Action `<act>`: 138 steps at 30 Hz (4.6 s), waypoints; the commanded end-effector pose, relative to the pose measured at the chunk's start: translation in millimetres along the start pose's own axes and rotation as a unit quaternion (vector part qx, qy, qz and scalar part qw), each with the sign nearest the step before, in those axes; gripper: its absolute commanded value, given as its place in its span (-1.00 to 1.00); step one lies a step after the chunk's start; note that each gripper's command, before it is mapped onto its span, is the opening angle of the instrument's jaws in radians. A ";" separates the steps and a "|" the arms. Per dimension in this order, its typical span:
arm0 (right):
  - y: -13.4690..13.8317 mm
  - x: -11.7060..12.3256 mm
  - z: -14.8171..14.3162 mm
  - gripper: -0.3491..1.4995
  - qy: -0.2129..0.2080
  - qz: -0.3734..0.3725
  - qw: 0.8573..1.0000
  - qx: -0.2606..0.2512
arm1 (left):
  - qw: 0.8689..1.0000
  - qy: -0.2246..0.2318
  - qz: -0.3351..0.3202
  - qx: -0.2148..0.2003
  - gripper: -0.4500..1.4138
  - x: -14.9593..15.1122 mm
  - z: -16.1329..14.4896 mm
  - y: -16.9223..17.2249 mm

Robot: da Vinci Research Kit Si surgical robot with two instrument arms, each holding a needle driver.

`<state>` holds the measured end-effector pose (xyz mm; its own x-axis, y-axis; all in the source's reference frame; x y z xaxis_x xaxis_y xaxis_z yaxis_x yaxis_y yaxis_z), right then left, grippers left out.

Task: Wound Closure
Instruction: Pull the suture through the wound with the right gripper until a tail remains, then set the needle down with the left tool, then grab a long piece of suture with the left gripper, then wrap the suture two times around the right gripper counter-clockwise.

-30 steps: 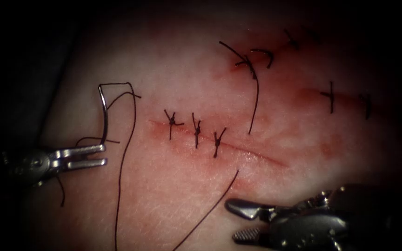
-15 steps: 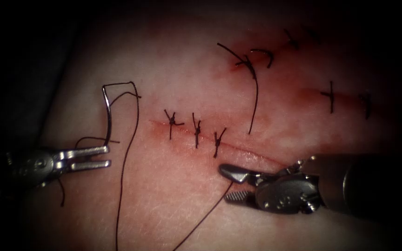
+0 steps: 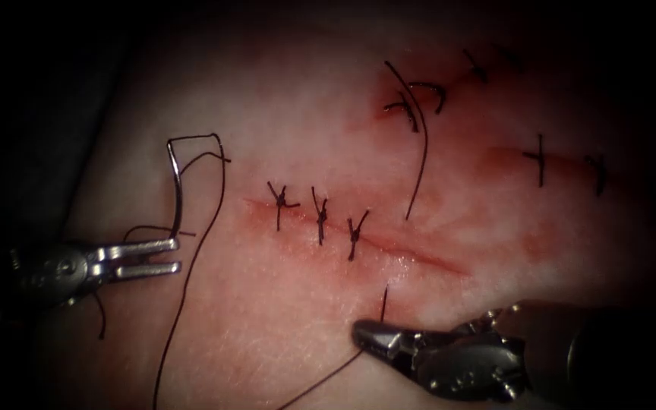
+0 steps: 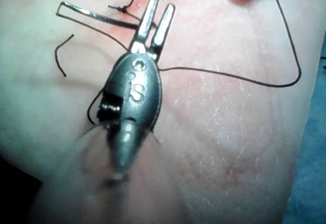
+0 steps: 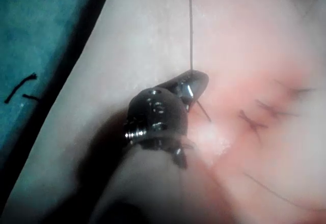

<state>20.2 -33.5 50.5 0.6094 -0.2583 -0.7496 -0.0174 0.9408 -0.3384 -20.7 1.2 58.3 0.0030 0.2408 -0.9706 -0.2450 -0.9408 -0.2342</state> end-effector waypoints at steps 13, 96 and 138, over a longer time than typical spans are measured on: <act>-4.3 3.7 -0.4 -1.00 0.010 0.018 1.000 0.005 | 1.000 0.001 0.000 0.001 -1.00 -1.0 0.8 0.3; -2.5 2.5 -6.3 0.93 0.108 0.177 0.975 -0.080 | 0.829 -0.418 0.237 -0.287 -0.15 -6.4 -1.5 6.3; 10.2 -2.6 5.1 -1.00 0.102 0.234 0.964 0.075 | 0.963 -0.150 0.212 -0.074 -1.00 2.5 10.5 -3.2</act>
<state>21.9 -21.5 51.0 0.3555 0.2056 -0.9118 -0.1453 0.9758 0.1633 -30.3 7.9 57.4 -0.3420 -0.1223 -0.9317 -0.0731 -0.9850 0.1561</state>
